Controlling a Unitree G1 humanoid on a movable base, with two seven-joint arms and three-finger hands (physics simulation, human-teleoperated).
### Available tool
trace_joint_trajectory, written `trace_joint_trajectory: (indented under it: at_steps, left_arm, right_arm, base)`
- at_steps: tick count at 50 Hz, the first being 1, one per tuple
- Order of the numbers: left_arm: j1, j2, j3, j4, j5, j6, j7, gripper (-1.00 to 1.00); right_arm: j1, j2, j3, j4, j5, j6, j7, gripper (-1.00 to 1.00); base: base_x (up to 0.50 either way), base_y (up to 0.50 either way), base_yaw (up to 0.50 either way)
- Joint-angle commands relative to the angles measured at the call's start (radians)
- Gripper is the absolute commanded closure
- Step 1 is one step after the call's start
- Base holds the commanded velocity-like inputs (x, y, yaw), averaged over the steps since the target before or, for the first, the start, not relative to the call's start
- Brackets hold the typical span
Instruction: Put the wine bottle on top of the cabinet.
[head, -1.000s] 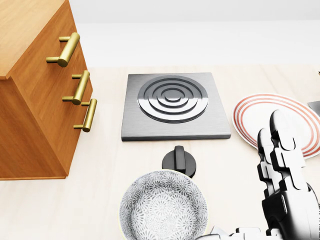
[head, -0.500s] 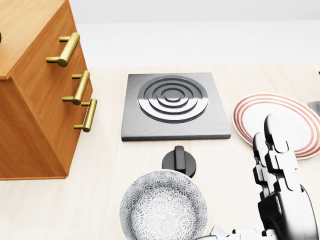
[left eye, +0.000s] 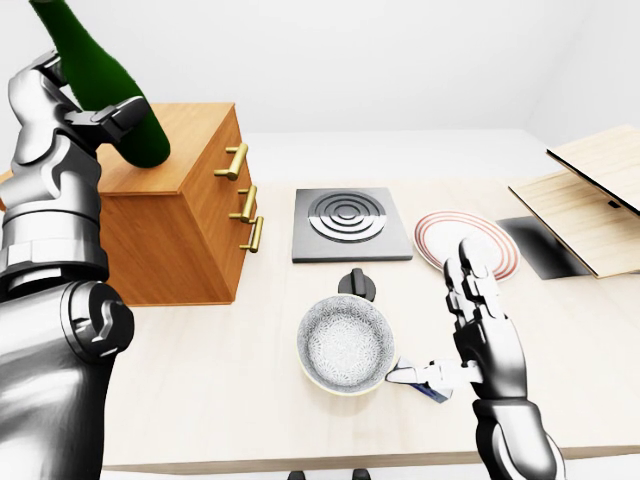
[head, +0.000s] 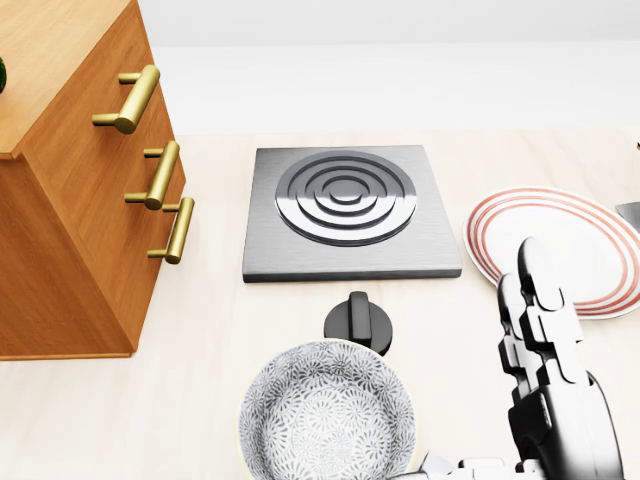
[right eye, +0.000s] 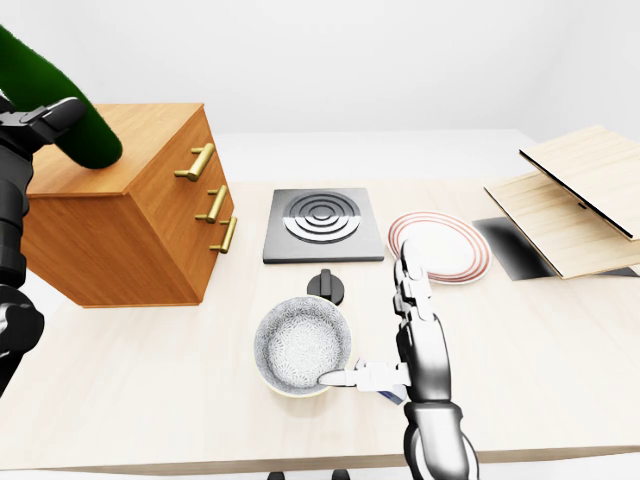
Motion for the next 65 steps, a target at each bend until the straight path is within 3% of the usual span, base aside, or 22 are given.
trace_joint_trajectory:
  at_steps: [1, 4, 12, 22, 27, 46, 48, 49, 51, 52, 53, 65]
  left_arm:
    - [0.082, -0.023, -0.057, 0.135, -0.011, 0.000, 0.021, 0.70]
    - [0.081, -0.027, -0.057, 0.138, -0.009, 0.000, 0.021, 0.61]
    - [0.086, -0.036, -0.058, 0.138, -0.006, 0.000, 0.018, 0.73]
    - [0.086, -0.035, -0.058, 0.136, -0.004, 0.000, 0.020, 0.56]
    - [0.087, -0.035, -0.059, 0.139, -0.001, 0.000, 0.021, 0.30]
    - [0.090, -0.036, -0.058, 0.138, 0.000, 0.000, 0.017, 0.32]
    - [0.089, -0.035, -0.059, 0.136, 0.001, 0.000, 0.016, 0.07]
    - [0.088, -0.034, -0.059, 0.136, 0.002, 0.000, 0.017, -0.26]
    - [0.089, -0.033, -0.061, 0.135, 0.003, 0.000, 0.015, -0.54]
    - [0.089, -0.032, -0.060, 0.135, 0.003, 0.000, 0.014, -0.58]
    - [0.091, -0.032, -0.058, 0.134, 0.001, 0.000, 0.015, -0.78]
    - [0.105, -0.030, -0.059, 0.132, -0.001, 0.000, 0.012, -0.86]
  right_arm:
    - [0.001, 0.002, 0.027, 0.108, 0.006, -0.033, -0.030, -1.00]
    - [-0.004, 0.003, 0.026, 0.116, 0.006, -0.034, -0.030, -1.00]
    - [-0.001, 0.004, 0.017, 0.114, 0.008, -0.035, -0.026, -1.00]
    - [-0.002, 0.007, 0.017, 0.119, 0.004, -0.039, -0.023, -1.00]
    - [0.000, 0.006, 0.018, 0.117, 0.003, -0.039, -0.023, -1.00]
    - [-0.003, 0.006, 0.013, 0.098, -0.005, -0.019, -0.019, -1.00]
    - [-0.003, 0.007, 0.016, 0.095, -0.008, -0.014, -0.019, -1.00]
    - [-0.004, 0.007, 0.016, 0.096, -0.009, -0.015, -0.019, -1.00]
    - [-0.007, 0.008, 0.017, 0.106, -0.010, -0.021, -0.020, -1.00]
    - [-0.008, 0.008, 0.016, 0.109, -0.011, -0.023, -0.020, -1.00]
    - [-0.008, 0.008, 0.016, 0.113, -0.010, -0.026, -0.021, -1.00]
    - [-0.003, 0.008, 0.009, 0.118, -0.007, -0.034, -0.019, -1.00]
  base:
    - [0.00, 0.00, 0.00]
    - [0.00, 0.00, 0.00]
    - [0.00, 0.00, 0.00]
    - [0.00, 0.00, 0.00]
    - [0.00, 0.00, 0.00]
    - [0.00, 0.00, 0.00]
    - [0.00, 0.00, 0.00]
    - [0.00, 0.00, 0.00]
    - [0.00, 0.00, 0.00]
    - [0.00, 0.00, 0.00]
    - [0.00, 0.00, 0.00]
    - [0.00, 0.00, 0.00]
